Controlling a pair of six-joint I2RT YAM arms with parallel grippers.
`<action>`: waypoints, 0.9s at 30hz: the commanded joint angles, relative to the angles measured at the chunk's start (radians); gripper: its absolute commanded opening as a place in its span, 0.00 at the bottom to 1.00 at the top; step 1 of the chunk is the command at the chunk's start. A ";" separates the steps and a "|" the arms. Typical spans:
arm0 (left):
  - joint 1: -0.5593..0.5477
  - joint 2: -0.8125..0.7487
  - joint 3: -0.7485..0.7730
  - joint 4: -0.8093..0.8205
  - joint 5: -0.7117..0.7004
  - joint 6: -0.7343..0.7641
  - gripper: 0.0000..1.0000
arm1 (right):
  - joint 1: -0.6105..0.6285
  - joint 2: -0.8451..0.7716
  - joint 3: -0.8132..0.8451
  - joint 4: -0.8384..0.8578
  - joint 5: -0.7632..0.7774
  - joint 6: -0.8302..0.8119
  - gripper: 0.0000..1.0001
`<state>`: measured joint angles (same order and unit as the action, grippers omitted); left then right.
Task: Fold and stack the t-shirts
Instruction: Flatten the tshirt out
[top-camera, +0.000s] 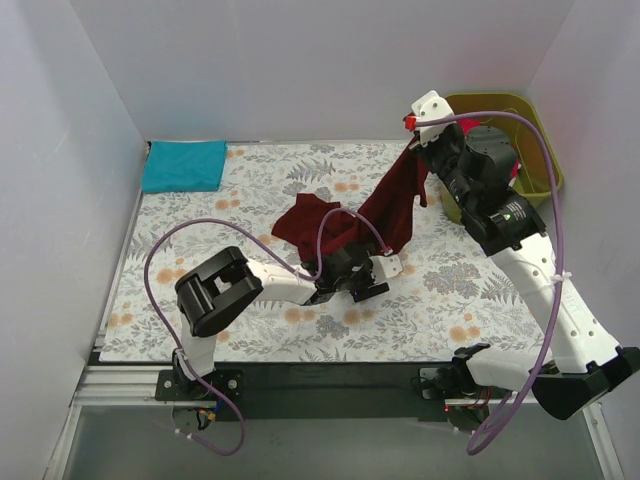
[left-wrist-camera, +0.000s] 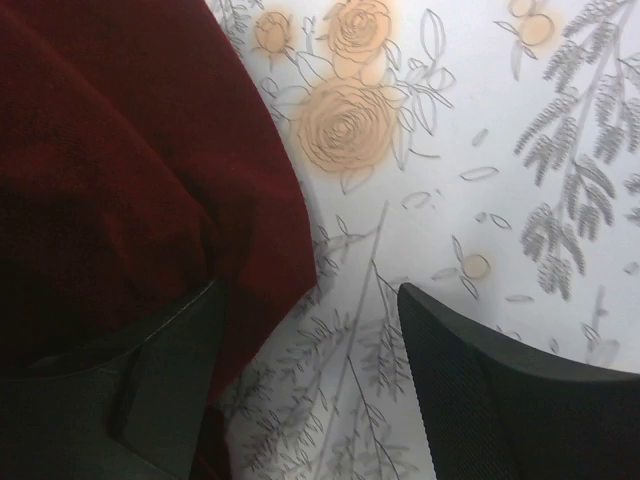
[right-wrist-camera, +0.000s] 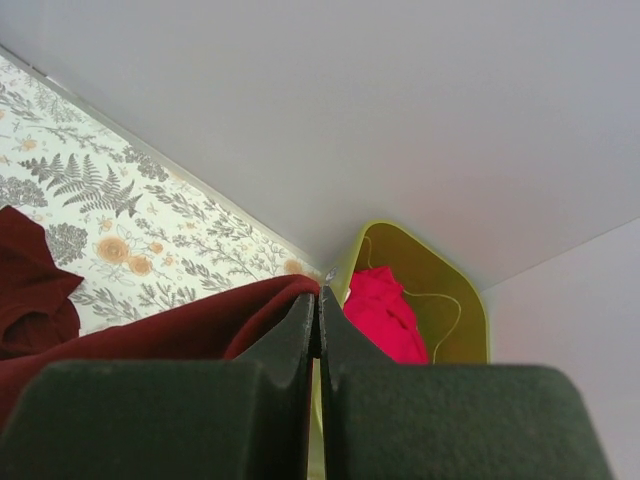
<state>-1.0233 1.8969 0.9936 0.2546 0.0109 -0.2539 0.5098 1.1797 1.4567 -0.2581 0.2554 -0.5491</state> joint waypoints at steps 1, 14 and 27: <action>0.017 0.051 0.054 0.095 -0.100 0.033 0.61 | -0.019 -0.020 0.019 0.085 -0.005 0.020 0.01; 0.085 -0.003 0.051 0.029 -0.013 -0.021 0.00 | -0.021 -0.048 -0.041 0.085 -0.024 0.058 0.01; 0.363 -0.766 0.149 -0.714 0.510 -0.122 0.00 | -0.053 -0.118 0.072 -0.009 -0.013 -0.020 0.01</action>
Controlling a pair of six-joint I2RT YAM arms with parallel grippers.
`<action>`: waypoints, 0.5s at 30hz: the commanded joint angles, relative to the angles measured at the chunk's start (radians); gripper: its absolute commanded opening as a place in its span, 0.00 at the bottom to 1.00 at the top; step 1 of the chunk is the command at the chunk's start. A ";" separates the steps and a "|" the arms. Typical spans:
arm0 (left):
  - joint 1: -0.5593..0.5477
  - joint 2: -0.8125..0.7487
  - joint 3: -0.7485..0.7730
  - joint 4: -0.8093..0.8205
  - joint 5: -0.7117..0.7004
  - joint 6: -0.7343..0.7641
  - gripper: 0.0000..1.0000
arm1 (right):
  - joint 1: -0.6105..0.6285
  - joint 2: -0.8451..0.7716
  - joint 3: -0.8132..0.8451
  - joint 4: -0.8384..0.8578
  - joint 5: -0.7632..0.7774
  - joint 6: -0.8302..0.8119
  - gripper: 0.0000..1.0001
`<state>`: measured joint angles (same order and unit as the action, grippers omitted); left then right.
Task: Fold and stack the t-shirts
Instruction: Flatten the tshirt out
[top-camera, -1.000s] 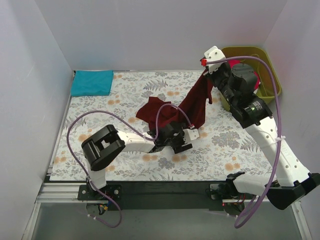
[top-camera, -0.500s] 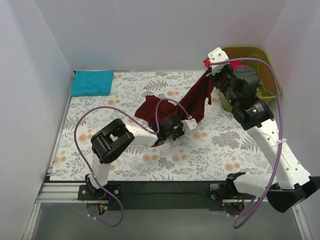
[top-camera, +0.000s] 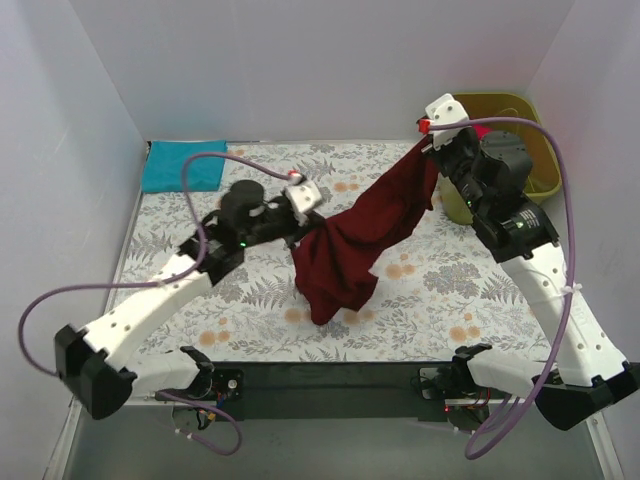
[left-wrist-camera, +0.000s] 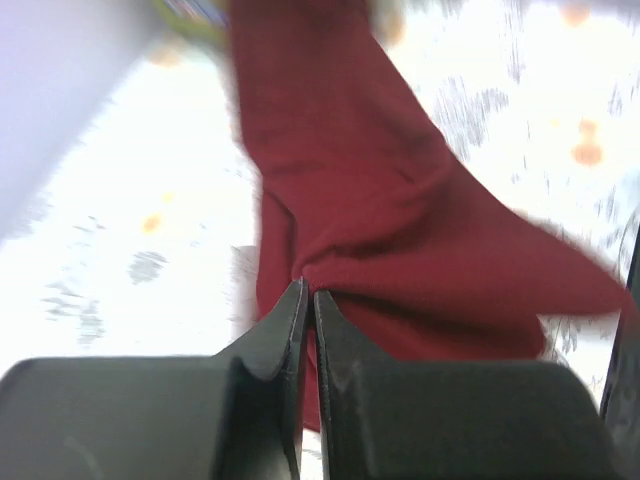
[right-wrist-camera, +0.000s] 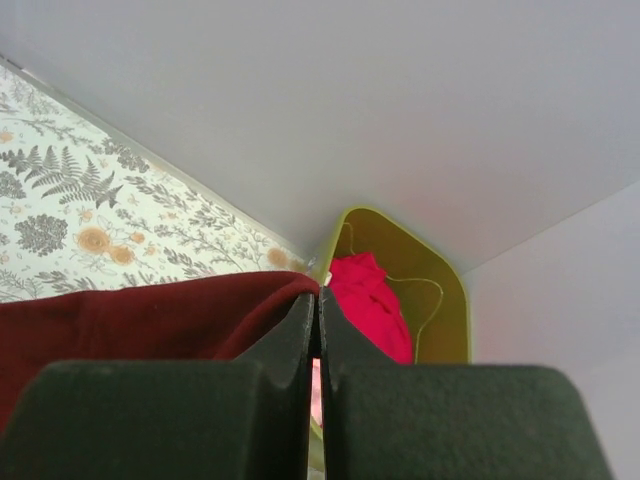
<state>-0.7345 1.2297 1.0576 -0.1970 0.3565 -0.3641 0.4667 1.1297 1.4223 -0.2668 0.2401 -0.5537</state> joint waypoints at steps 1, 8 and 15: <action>0.098 -0.137 0.103 -0.354 0.188 -0.019 0.00 | -0.010 -0.080 0.127 -0.061 -0.011 -0.006 0.01; 0.231 -0.254 0.140 -0.561 0.202 0.014 0.00 | -0.008 -0.200 0.231 -0.351 -0.197 0.112 0.01; 0.354 0.018 0.050 -0.584 0.295 0.192 0.00 | -0.008 -0.165 0.023 -0.335 -0.334 0.135 0.01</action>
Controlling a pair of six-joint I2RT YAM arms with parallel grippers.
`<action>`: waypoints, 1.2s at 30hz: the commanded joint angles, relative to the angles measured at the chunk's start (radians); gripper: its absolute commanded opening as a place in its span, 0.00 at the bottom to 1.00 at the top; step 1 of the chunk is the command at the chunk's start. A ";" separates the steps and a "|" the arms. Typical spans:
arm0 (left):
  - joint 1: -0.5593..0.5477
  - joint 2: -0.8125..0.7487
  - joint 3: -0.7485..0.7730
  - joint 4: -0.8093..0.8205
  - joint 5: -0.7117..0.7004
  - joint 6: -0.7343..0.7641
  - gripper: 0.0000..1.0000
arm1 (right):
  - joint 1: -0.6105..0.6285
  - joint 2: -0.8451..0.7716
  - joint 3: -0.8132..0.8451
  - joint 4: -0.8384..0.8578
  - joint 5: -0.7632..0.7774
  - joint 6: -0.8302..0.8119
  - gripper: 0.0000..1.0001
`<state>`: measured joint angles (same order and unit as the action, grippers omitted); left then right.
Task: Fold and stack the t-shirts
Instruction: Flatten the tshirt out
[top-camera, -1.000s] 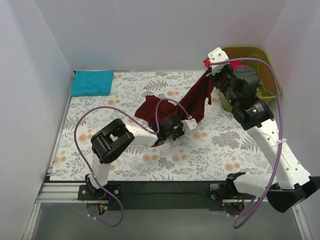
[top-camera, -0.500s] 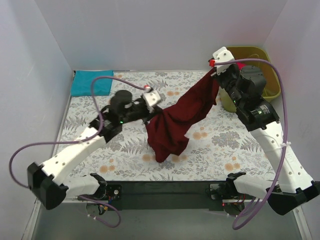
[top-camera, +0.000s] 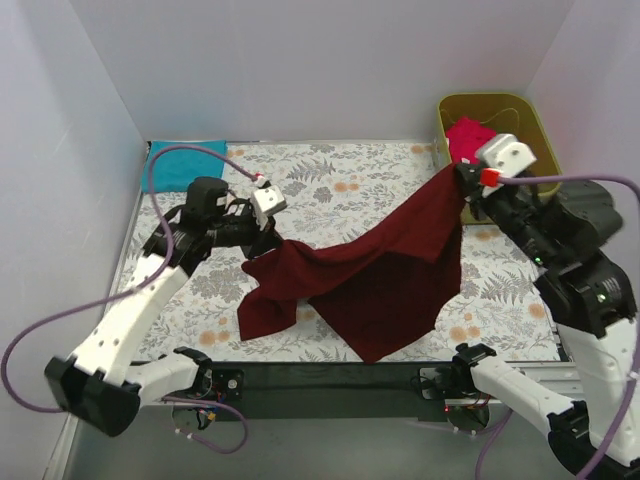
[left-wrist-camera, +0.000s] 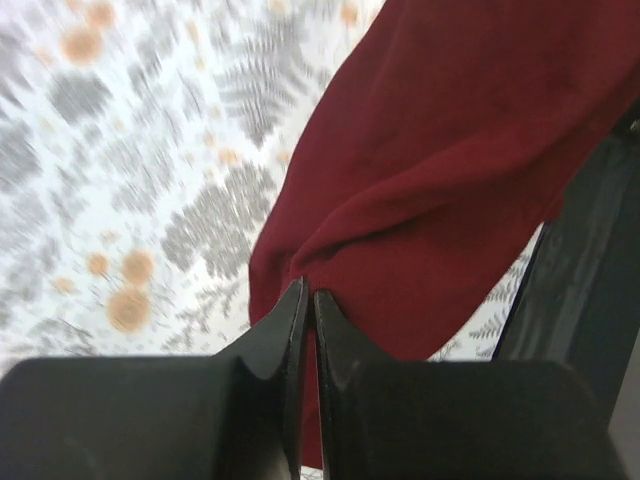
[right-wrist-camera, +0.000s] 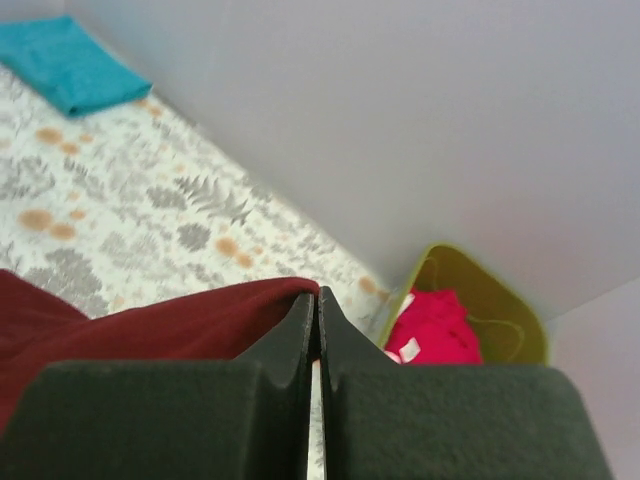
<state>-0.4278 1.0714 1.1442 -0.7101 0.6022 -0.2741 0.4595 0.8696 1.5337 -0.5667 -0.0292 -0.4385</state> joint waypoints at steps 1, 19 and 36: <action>0.069 0.221 -0.020 -0.048 0.063 0.108 0.00 | -0.002 0.103 -0.146 -0.021 -0.048 0.005 0.01; 0.293 0.533 0.145 -0.086 0.084 0.113 0.35 | -0.039 0.301 -0.316 0.192 0.121 -0.109 0.01; 0.029 0.185 -0.285 -0.035 -0.157 -0.045 0.43 | -0.076 0.374 -0.323 0.172 0.045 -0.026 0.01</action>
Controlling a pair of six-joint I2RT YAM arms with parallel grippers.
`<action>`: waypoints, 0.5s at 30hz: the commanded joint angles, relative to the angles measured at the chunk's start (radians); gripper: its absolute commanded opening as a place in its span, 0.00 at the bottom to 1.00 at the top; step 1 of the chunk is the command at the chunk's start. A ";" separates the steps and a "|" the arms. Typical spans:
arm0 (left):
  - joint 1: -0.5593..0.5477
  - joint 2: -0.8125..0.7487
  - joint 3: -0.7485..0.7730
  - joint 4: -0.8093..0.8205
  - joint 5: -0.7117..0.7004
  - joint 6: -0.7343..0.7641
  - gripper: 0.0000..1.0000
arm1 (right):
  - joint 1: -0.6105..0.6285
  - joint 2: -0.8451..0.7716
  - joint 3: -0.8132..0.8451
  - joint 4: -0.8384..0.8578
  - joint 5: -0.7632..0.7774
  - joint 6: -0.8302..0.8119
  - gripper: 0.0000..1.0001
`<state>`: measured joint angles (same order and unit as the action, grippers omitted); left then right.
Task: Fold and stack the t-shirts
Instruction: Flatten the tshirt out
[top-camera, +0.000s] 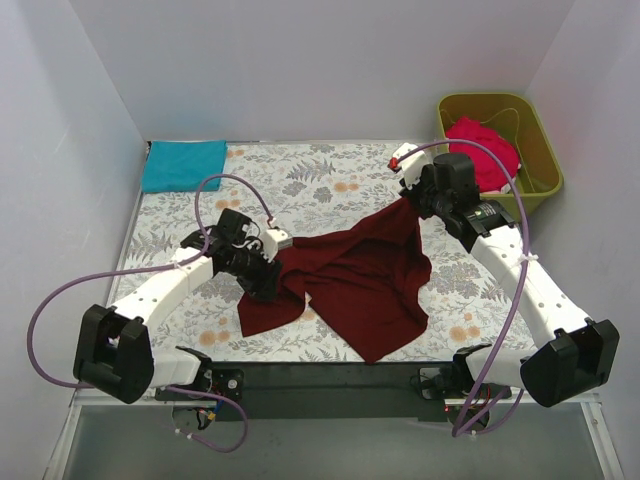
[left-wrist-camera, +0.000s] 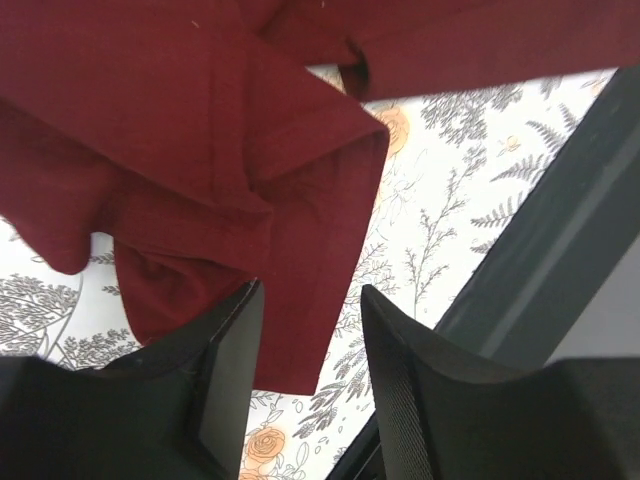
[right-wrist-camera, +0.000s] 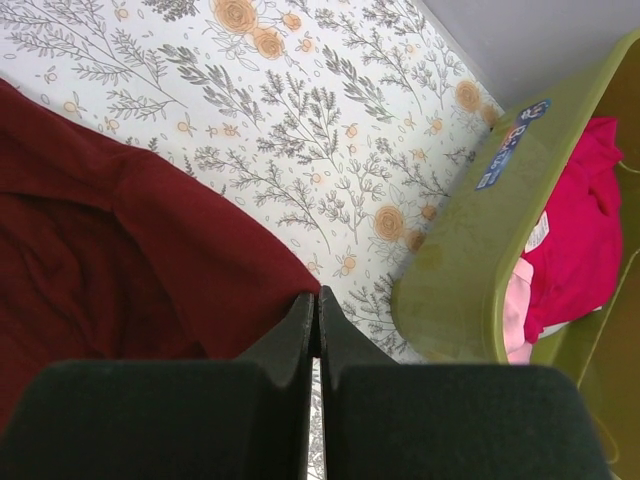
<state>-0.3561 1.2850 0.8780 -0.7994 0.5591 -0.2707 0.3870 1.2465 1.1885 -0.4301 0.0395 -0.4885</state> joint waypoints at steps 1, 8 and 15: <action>-0.061 -0.021 -0.020 0.054 -0.125 -0.059 0.43 | -0.004 -0.004 0.019 0.034 -0.027 0.022 0.01; -0.121 -0.003 -0.063 0.117 -0.214 -0.078 0.49 | -0.005 -0.002 0.011 0.033 -0.021 0.019 0.01; -0.159 0.020 -0.085 0.150 -0.234 -0.079 0.49 | -0.010 -0.009 -0.004 0.031 -0.018 0.021 0.01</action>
<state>-0.5014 1.3041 0.8078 -0.6918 0.3573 -0.3450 0.3851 1.2465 1.1851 -0.4301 0.0242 -0.4744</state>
